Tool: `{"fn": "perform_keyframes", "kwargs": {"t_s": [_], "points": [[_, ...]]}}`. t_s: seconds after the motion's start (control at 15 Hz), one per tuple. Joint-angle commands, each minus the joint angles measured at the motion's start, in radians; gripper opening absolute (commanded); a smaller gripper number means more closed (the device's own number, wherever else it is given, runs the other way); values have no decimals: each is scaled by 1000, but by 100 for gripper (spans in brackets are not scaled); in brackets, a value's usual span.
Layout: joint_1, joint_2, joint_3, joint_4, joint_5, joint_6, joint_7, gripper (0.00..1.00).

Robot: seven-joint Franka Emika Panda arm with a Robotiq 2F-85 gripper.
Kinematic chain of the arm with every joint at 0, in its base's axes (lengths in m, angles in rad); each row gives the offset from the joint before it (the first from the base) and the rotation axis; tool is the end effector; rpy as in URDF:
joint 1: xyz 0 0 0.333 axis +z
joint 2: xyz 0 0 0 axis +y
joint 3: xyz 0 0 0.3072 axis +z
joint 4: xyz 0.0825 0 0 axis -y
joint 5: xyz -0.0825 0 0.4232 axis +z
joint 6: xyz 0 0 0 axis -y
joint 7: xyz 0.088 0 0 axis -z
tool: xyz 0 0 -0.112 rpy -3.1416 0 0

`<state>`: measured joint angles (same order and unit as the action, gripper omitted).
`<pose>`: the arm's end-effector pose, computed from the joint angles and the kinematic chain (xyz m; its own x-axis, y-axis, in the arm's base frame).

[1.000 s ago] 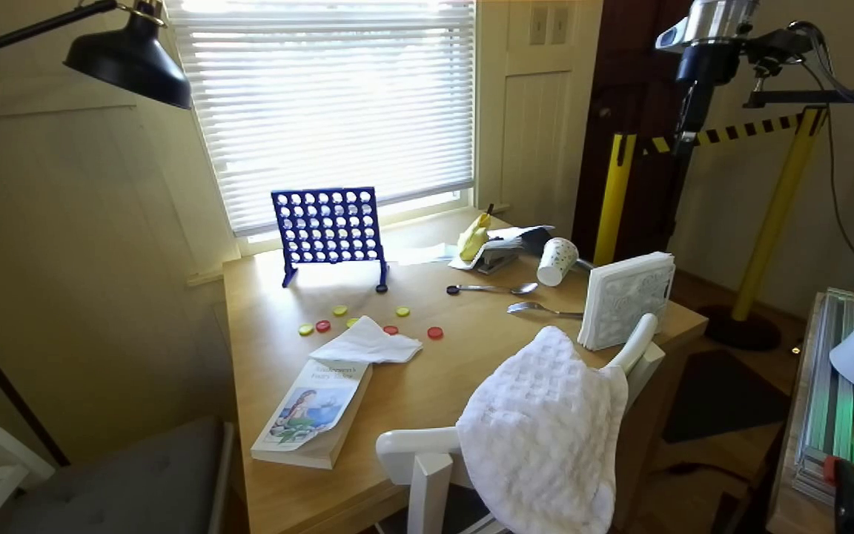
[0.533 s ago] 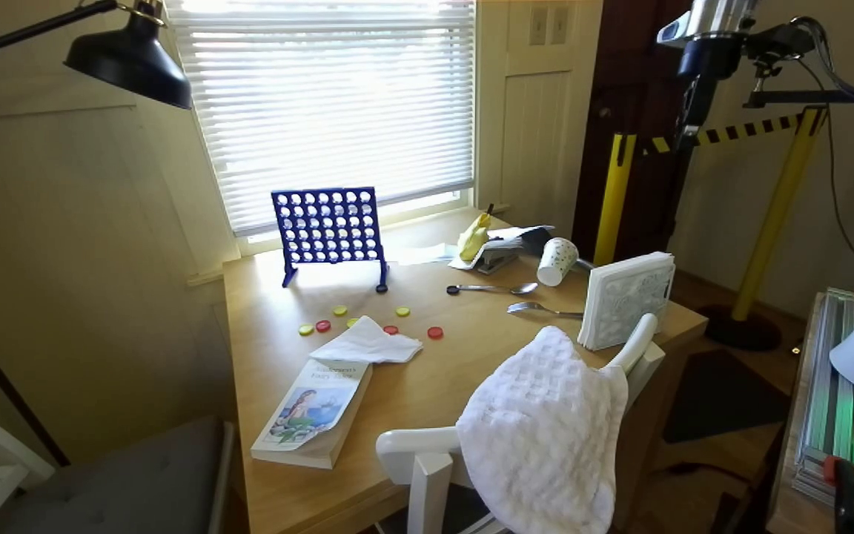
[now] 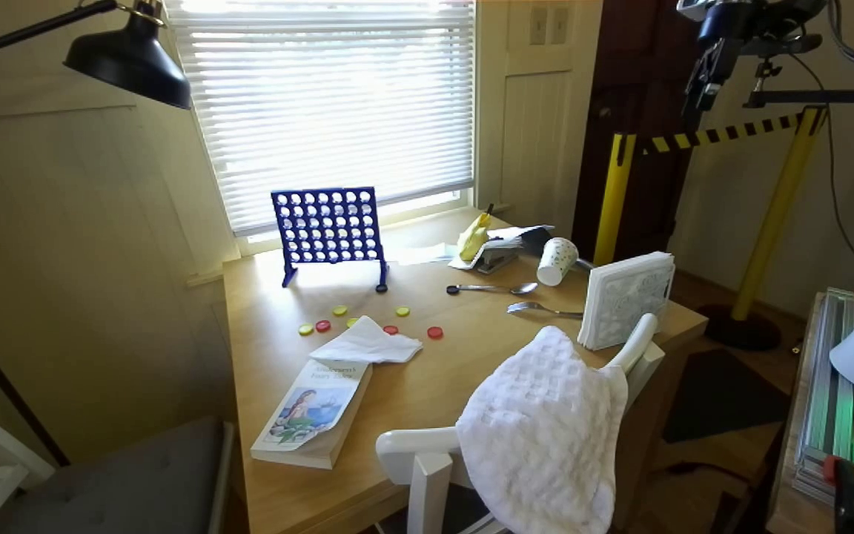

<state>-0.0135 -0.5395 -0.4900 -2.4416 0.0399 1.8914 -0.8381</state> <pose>0.3814 -0.2070 0.4409 0.9200 0.3566 0.1624 0.3871 -0.8918 -0.2343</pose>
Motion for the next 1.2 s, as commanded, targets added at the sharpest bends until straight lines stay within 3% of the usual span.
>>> {"fn": "perform_keyframes", "kwargs": {"t_s": [0.0, 0.13, 0.27, 0.53, 0.6, 1.0, 1.13], "points": [[-42, 165, 8, 109, 121, 128, 50, 100], [-46, 261, 8, 162, 175, 203, 70, 100], [-30, 382, -24, 253, 243, 85, -25, 100], [-117, 551, 24, 374, 310, 0, -48, 100], [-133, 455, 63, 279, 267, 54, -26, 100], [-167, 482, 98, 299, 267, 54, -25, 100], [-182, 545, 103, 344, 310, 48, -45, 100]]}}
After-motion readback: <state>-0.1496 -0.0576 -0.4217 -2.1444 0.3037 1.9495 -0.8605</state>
